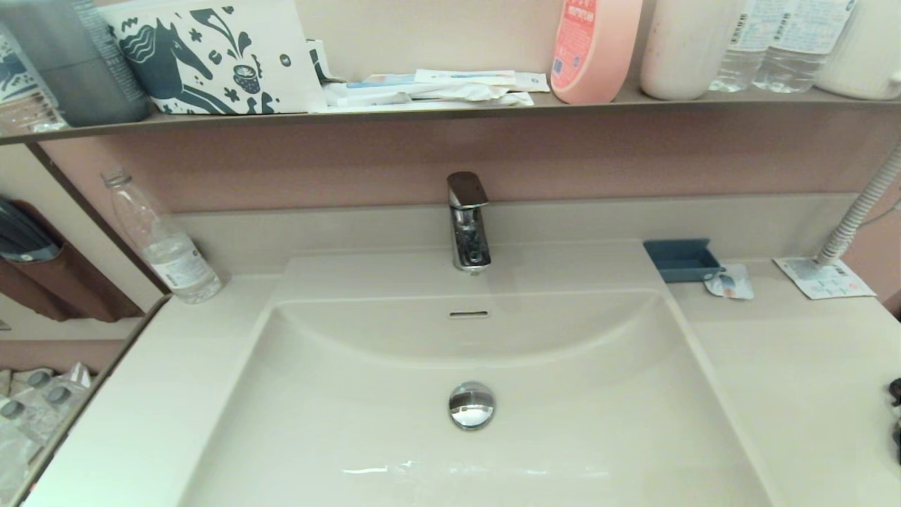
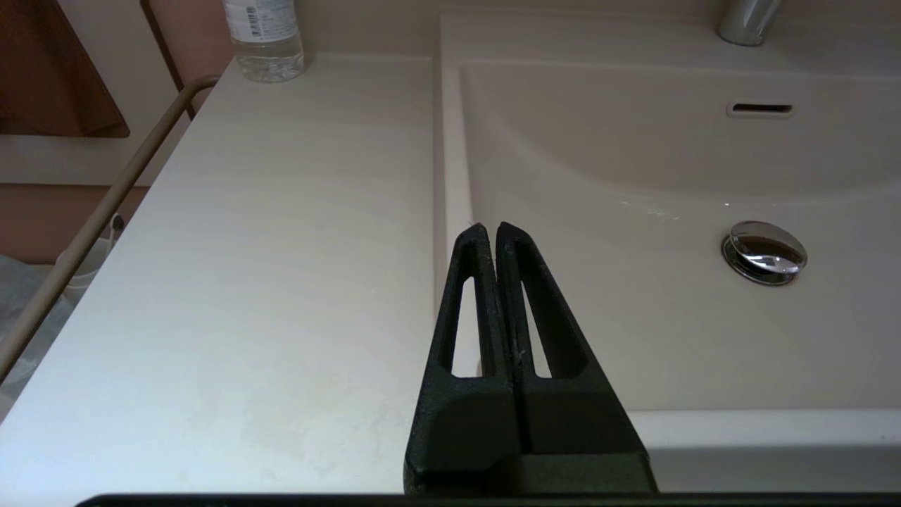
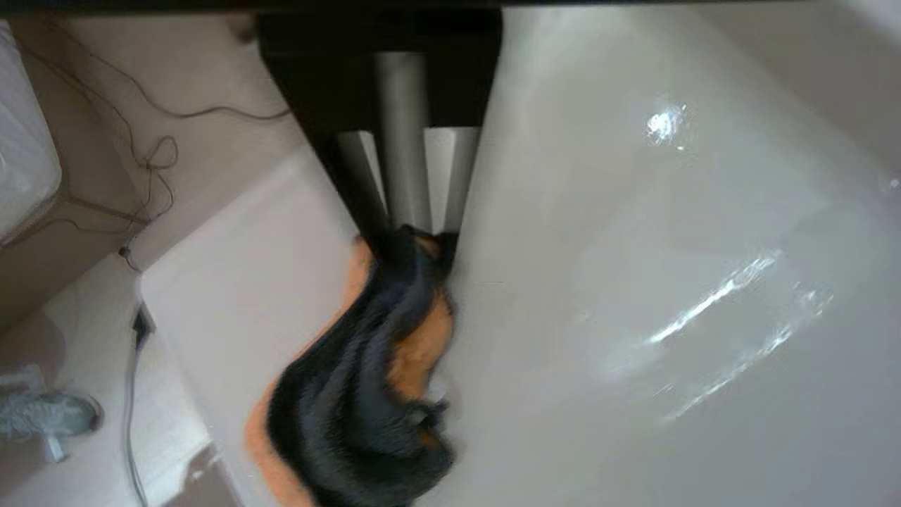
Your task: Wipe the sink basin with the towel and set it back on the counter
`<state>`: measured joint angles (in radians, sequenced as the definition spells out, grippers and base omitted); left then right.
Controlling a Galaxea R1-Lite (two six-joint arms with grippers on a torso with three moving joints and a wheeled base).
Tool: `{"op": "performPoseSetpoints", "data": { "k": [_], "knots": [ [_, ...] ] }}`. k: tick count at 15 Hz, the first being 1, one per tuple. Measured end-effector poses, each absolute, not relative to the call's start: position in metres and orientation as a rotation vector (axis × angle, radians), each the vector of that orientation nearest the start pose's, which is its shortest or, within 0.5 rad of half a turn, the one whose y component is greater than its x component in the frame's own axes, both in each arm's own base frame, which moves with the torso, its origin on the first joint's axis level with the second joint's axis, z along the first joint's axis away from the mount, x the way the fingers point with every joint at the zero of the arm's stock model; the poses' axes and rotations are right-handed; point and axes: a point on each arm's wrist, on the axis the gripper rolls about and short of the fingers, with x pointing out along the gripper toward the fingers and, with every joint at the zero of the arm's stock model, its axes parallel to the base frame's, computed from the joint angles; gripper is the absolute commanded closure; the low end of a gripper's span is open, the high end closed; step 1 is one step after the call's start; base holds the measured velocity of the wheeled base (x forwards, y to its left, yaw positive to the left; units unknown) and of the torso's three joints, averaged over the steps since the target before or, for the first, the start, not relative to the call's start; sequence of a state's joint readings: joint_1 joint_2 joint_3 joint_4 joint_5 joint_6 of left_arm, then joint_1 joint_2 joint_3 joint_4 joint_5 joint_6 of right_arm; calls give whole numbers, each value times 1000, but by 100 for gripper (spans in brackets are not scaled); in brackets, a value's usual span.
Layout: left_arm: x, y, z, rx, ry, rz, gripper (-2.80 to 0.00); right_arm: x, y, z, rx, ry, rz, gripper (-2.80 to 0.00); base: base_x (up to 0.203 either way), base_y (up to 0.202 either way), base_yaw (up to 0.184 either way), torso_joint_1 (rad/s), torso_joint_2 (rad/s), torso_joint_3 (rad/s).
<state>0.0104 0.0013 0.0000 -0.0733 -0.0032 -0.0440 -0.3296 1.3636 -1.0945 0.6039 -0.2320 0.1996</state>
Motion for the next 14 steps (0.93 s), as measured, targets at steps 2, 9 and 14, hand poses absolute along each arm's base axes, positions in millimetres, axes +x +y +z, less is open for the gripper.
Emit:
{"op": "performPoseSetpoints", "data": {
  "k": [2, 9, 14],
  "knots": [
    [-23, 0, 83, -43, -72, 6, 0, 170, -46, 242, 191, 816, -512, 0, 0, 0, 0, 0, 0, 0],
    [-23, 0, 83, -44, -72, 6, 0, 83, 7, 260, 158, 638, -169, 0, 0, 0, 0, 0, 0, 0],
    [-23, 0, 83, -43, -72, 5, 0, 2, -6, 269, 200, 374, -215, 0, 0, 0, 0, 0, 0, 0]
  ]
}}
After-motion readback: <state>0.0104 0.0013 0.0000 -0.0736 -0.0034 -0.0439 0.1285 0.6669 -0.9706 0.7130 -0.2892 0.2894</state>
